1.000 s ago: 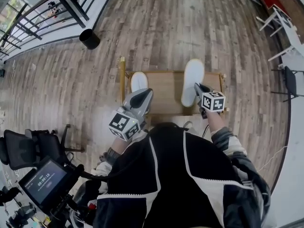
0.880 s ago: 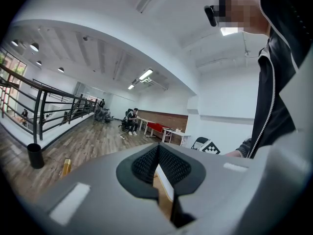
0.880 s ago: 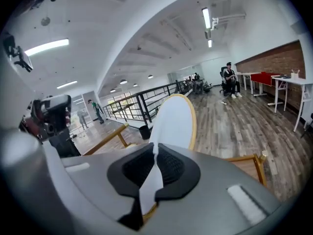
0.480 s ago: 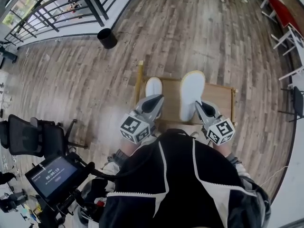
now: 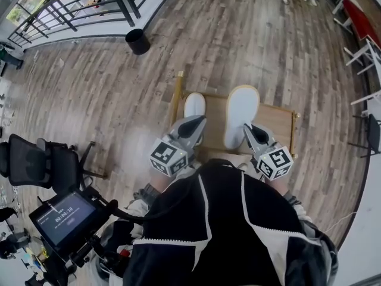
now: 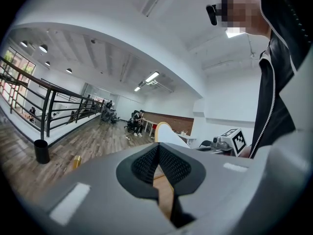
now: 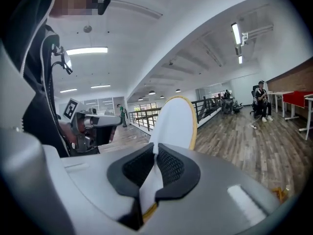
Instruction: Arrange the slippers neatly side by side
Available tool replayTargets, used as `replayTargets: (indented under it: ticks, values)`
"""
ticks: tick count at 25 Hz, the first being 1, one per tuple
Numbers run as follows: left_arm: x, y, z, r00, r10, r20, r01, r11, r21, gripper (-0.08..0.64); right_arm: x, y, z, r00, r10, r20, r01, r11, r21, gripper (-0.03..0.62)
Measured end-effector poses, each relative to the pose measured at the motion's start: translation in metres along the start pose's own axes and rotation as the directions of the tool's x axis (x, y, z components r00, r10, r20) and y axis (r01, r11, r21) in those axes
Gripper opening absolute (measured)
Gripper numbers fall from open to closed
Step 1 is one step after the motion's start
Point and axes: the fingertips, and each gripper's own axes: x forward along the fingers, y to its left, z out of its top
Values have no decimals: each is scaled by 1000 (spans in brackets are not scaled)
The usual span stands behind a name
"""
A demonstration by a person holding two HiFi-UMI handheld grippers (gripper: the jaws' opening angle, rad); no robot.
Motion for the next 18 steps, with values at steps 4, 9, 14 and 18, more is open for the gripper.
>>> replayTargets:
  ticks: [4, 9, 14, 18]
  values:
    - [-4, 0, -6, 1000, 11, -10, -11, 1000, -4, 18, 19, -15, -24, 998, -26, -64, 32, 994, 103, 23]
    - [-8, 5, -9, 1000, 17, -20, -17, 1000, -3, 18, 53, -30, -55, 991, -48, -129, 72, 980, 186, 23]
    - [-21, 11, -18, 998, 28, -48, -28, 1000, 2, 18, 95, -34, -113, 969, -37, -245, 95, 969, 228, 23]
    - [-29, 17, -26, 997, 37, -71, -37, 999, 8, 18, 120, -41, -162, 942, -41, -334, 138, 953, 269, 23]
